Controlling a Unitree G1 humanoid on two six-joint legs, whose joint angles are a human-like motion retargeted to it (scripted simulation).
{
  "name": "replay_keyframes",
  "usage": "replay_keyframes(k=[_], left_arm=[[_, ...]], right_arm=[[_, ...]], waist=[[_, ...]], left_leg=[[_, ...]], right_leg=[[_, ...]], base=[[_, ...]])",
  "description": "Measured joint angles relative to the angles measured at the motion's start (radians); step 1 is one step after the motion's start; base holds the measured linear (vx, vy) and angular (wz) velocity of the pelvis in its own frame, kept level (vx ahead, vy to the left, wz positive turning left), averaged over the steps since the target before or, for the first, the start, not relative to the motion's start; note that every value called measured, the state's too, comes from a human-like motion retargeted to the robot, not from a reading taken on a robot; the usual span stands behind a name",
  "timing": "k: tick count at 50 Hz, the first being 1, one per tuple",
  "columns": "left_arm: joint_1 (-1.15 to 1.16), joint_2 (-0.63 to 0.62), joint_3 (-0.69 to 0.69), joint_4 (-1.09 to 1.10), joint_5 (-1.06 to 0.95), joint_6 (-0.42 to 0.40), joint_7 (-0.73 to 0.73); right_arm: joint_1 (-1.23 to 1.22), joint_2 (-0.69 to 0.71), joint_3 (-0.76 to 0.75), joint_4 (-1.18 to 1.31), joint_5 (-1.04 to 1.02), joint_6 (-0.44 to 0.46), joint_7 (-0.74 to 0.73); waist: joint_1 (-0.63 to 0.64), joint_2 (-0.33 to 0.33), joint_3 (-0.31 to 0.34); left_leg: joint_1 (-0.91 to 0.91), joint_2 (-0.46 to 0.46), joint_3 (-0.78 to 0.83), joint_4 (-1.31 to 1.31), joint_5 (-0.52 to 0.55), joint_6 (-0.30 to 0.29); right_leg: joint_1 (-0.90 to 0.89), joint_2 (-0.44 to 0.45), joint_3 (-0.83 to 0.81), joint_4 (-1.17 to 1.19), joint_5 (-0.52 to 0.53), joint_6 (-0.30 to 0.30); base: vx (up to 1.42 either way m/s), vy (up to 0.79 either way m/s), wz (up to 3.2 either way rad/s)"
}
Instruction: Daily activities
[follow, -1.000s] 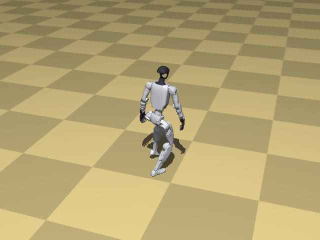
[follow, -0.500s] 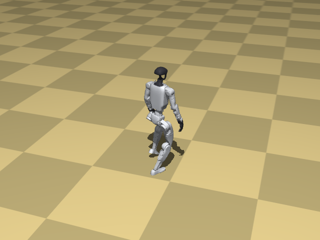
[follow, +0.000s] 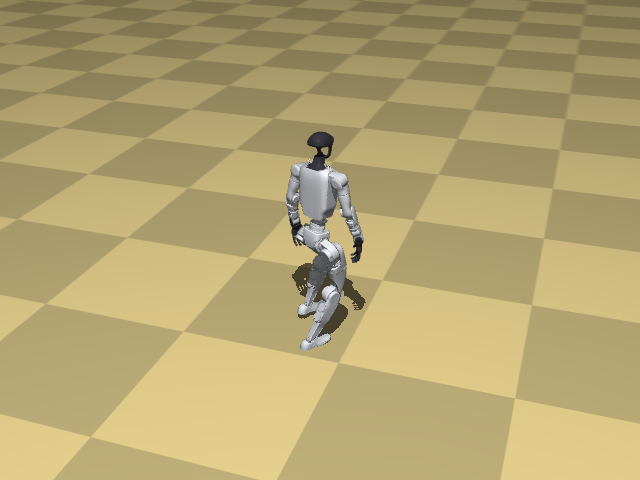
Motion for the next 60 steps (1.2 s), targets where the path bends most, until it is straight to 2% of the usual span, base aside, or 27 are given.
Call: replay_keyframes(k=[2,10,17,23,27,28,29,35,43,50,60], left_arm=[[-0.014,0.014,0.006,-0.006,-0.015,-0.002,-0.002],[-0.050,0.010,-0.024,-0.116,-0.061,-0.025,0.030],[-0.131,0.011,-0.110,-0.360,-0.103,-0.075,0.046],[-0.214,0.017,-0.227,-0.595,-0.127,-0.117,0.004],[-0.269,0.026,-0.305,-0.702,-0.139,-0.126,-0.048],[-0.292,0.033,-0.318,-0.723,-0.148,-0.120,-0.068],[-0.299,0.032,-0.334,-0.734,-0.148,-0.119,-0.080],[-0.293,0.008,-0.400,-0.697,-0.122,-0.108,-0.117],[-0.256,-0.072,-0.383,-0.437,-0.070,-0.050,-0.122],[-0.235,-0.119,-0.364,-0.297,-0.083,-0.019,-0.126],[-0.254,-0.127,-0.408,-0.433,-0.151,-0.048,-0.054]], right_arm=[[-0.021,0.010,0.015,-0.001,-0.018,0.003,0.013],[-0.065,0.037,0.091,-0.059,-0.086,0.001,0.008],[-0.181,0.070,0.179,-0.207,-0.154,-0.013,-0.013],[-0.283,0.080,0.274,-0.392,-0.231,-0.043,-0.013],[-0.335,0.068,0.332,-0.509,-0.270,-0.066,0.005],[-0.353,0.053,0.340,-0.546,-0.272,-0.067,0.020],[-0.357,0.047,0.352,-0.564,-0.275,-0.071,0.026],[-0.325,0.038,0.400,-0.576,-0.283,-0.082,0.050],[-0.225,0.037,0.404,-0.325,-0.291,-0.029,0.125],[-0.208,0.063,0.382,-0.152,-0.272,0.002,0.164],[-0.341,0.051,0.398,-0.339,-0.269,-0.039,0.005]], waist=[[-0.002,-0.031,-0.010],[-0.017,-0.058,-0.047],[-0.079,-0.114,-0.081],[-0.157,-0.161,-0.096],[-0.210,-0.172,-0.103],[-0.216,-0.167,-0.100],[-0.226,-0.171,-0.101],[-0.267,-0.167,-0.136],[-0.212,-0.159,-0.186],[-0.148,-0.175,-0.194],[-0.129,-0.177,-0.180]], left_leg=[[0.049,-0.024,0.042,-0.101,-0.020,0.032],[0.059,-0.040,0.139,-0.096,-0.191,0.145],[0.143,-0.082,0.264,-0.171,-0.285,0.224],[0.266,-0.151,0.379,-0.274,-0.336,0.267],[0.373,-0.213,0.430,-0.417,-0.316,0.279],[0.460,-0.250,0.434,-0.593,-0.248,0.282],[0.498,-0.273,0.441,-0.661,-0.222,0.281],[0.580,-0.324,0.465,-0.822,-0.181,0.267],[0.592,-0.320,0.448,-0.845,-0.219,0.280],[0.637,-0.325,0.408,-0.845,-0.244,0.313],[0.708,-0.309,0.374,-0.838,-0.276,0.322]], right_leg=[[0.012,-0.028,0.018,-0.055,0.014,0.012],[-0.057,-0.072,0.084,0.046,-0.045,0.044],[-0.114,-0.141,0.177,0.163,-0.049,0.098],[-0.191,-0.251,0.187,0.356,-0.015,0.154],[-0.276,-0.301,0.183,0.431,-0.130,0.136],[-0.295,-0.299,0.181,0.417,-0.124,0.136],[-0.316,-0.305,0.182,0.409,-0.122,0.139],[-0.437,-0.279,0.165,0.307,-0.087,0.157],[-0.489,-0.263,0.090,0.229,-0.033,0.133],[-0.470,-0.277,0.069,0.249,-0.046,0.106],[-0.420,-0.254,0.081,0.290,-0.126,0.076]], base=[[0.14,0.12,-0.09],[0.13,0.17,-0.29],[0.17,0.23,-0.52],[0.15,0.23,-0.58],[0.17,0.18,-0.45],[0.21,0.16,-0.45],[0.19,0.14,-0.39],[0.19,0.10,-0.24],[0.20,0.05,-0.15],[0.16,-0.01,-0.03],[0.13,-0.10,-0.04]])
